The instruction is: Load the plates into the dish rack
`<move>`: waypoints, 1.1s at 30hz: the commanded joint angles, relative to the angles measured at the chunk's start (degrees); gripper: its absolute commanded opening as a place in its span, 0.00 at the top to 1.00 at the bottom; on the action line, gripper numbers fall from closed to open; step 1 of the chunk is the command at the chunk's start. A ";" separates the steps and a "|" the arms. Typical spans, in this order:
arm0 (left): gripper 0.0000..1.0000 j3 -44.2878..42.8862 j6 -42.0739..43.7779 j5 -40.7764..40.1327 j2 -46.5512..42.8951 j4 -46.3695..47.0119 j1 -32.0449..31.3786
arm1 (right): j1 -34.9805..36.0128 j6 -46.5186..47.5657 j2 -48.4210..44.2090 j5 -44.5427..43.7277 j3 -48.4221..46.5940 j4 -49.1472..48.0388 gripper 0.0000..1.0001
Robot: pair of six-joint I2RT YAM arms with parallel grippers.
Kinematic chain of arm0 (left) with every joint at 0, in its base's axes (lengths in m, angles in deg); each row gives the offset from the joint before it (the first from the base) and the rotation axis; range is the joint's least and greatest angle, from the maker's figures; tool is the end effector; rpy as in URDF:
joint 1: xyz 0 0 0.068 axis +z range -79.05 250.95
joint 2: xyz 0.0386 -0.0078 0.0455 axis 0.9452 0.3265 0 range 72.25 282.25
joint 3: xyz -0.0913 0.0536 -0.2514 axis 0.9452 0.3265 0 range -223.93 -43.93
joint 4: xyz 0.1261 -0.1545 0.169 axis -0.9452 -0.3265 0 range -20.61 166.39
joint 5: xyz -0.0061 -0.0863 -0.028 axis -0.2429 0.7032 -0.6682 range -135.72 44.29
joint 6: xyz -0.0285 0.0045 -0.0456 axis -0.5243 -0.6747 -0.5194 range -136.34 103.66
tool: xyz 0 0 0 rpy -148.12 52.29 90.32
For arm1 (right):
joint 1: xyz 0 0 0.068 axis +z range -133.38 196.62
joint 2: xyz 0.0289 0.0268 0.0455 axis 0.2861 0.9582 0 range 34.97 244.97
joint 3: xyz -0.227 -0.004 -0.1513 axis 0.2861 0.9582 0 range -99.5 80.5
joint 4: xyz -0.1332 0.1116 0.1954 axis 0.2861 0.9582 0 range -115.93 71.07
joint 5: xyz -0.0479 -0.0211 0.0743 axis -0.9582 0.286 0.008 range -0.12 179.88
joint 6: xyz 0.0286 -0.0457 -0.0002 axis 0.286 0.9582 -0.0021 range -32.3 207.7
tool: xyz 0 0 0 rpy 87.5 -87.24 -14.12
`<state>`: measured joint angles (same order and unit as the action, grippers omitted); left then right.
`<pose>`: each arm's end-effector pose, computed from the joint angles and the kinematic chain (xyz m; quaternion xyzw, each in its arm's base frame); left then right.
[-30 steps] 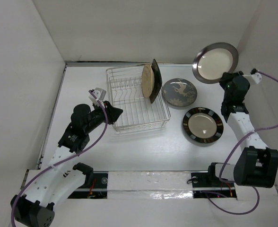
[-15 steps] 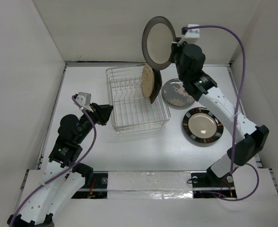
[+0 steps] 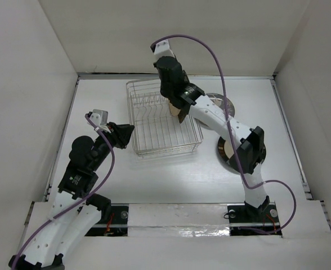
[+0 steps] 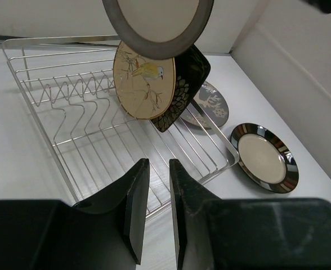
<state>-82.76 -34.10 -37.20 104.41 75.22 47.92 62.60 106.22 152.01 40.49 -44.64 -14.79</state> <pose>0.1282 -0.0603 0.3524 0.0857 0.6673 -0.3040 0.6745 0.3469 0.3201 0.4374 -0.1086 0.7110 -0.1461 0.6792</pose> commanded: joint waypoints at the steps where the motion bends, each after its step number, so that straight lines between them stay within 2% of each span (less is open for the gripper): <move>1: 0.82 -1.25 0.53 -0.25 -0.61 1.79 0.26 | 0.34 3.89 -0.93 -5.81 -7.04 -6.57 1.00; 10: 0.81 -1.16 0.36 0.36 -0.08 1.87 0.26 | 0.87 3.01 3.11 -8.27 -6.78 -4.10 1.00; 19: 0.81 -1.07 0.27 1.33 -0.17 2.22 0.26 | 0.87 -3.58 4.17 -7.31 -2.40 0.29 1.00; 33: 0.81 -1.07 0.27 1.51 0.09 2.22 0.26 | 1.40 -5.60 5.31 -7.57 2.09 0.64 1.00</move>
<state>-82.76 -34.14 -36.61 104.72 75.22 47.92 63.28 101.28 159.42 36.32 -41.78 -7.21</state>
